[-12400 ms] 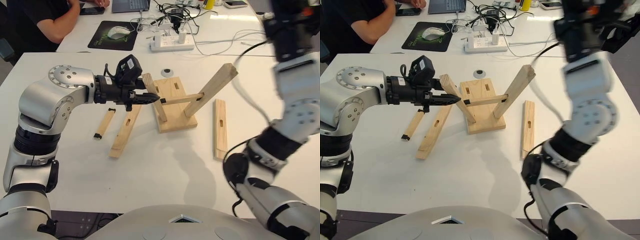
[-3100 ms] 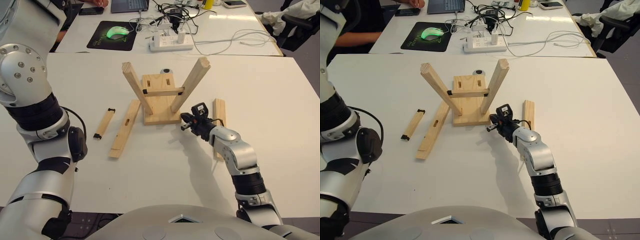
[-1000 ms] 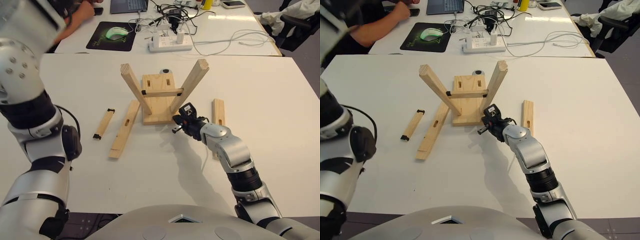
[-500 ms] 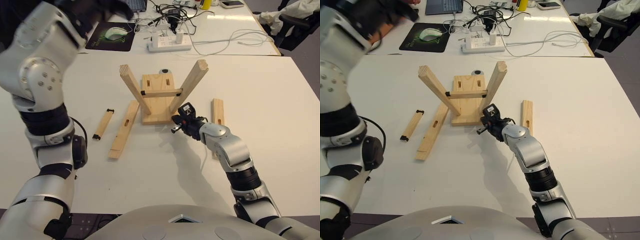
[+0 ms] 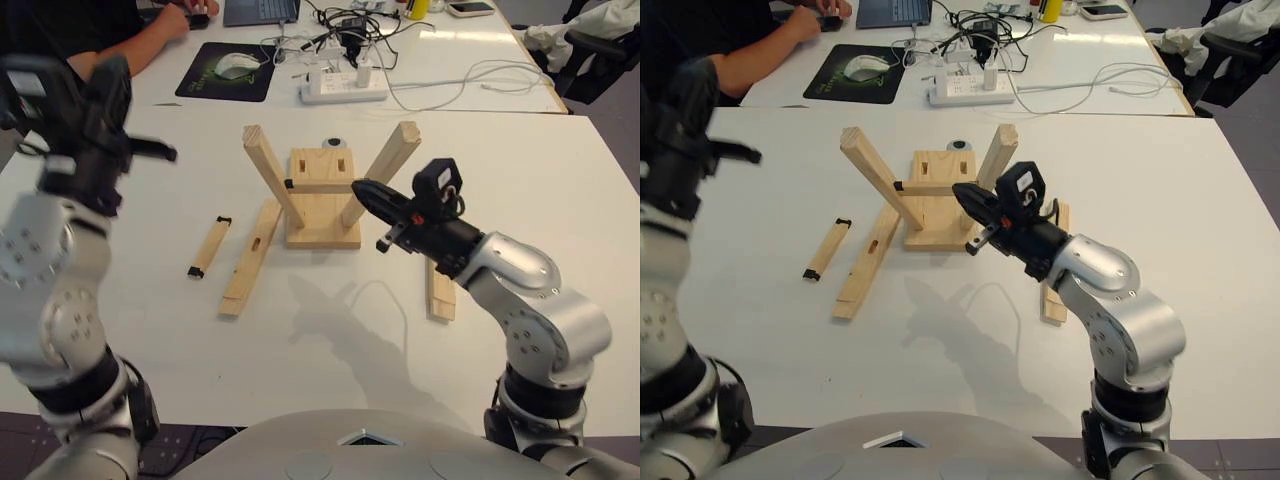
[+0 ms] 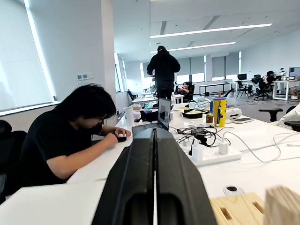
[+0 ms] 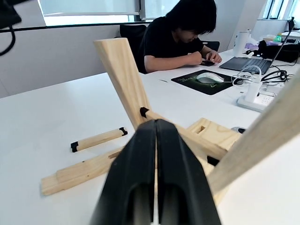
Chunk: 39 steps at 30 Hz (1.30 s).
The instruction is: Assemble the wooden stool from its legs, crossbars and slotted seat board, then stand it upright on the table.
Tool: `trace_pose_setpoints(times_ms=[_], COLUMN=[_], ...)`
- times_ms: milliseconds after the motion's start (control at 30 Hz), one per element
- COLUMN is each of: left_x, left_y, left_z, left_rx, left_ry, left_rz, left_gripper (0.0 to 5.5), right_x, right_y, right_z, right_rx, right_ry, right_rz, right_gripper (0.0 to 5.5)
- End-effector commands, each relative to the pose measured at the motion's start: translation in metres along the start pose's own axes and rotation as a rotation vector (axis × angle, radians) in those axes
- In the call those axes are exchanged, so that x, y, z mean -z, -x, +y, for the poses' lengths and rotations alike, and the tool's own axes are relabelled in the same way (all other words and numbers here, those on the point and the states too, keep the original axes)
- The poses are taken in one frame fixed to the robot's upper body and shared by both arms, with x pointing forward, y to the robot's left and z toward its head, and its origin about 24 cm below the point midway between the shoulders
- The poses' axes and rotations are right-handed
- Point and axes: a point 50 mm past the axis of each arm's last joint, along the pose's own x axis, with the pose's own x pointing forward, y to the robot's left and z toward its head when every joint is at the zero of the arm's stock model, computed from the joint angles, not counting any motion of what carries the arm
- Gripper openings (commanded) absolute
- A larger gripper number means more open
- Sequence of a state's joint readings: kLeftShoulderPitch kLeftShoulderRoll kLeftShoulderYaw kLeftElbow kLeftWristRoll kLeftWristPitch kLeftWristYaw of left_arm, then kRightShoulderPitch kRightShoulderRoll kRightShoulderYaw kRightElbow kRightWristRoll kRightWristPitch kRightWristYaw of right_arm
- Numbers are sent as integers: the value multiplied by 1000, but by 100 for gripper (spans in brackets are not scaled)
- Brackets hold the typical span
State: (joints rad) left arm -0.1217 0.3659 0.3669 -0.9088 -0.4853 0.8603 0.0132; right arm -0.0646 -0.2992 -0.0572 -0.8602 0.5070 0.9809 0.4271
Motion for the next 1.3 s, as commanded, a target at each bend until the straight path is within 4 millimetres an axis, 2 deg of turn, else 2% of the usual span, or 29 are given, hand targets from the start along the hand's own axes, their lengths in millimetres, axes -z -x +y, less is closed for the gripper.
trace_pose_setpoints(times_ms=[33,167,300,467,667,767,833,900,967,1033,1200,1300], left_x=[15,27,28,28,27,26,27,27,30,34,41,40], left_y=[10,4,-3,-4,-7,-15,-23,-27,-27,-27,-24,-16], left_z=[-19,-27,-30,-22,-20,-33,-62,-88,-99,-95,-58,-27], left_rx=[-16,-61,-88,-142,-174,-113,69,221,297,278,58,-131], left_ry=[14,69,76,38,29,69,146,176,166,150,99,40], left_rz=[79,105,92,87,74,67,83,109,149,178,201,176], left_gripper=[2,2,2,2,2,2,2,2,2,2,2,2], right_x=[25,9,-5,-12,-8,-6,-5,-5,-1,3,8,7], right_y=[27,23,8,0,1,-8,-29,-48,-55,-51,-31,-8], right_z=[-18,-48,-68,-77,-80,-72,-49,-16,-1,-10,-50,-77], right_rx=[341,601,676,718,785,743,570,351,267,329,584,789], right_ry=[-33,42,77,73,35,-7,-30,29,38,33,34,42], right_rz=[48,-72,-130,-157,-137,-128,-119,-96,-68,-42,0,7], right_gripper=[0,0,0,0,0,0,0,0,0,0,0,0])
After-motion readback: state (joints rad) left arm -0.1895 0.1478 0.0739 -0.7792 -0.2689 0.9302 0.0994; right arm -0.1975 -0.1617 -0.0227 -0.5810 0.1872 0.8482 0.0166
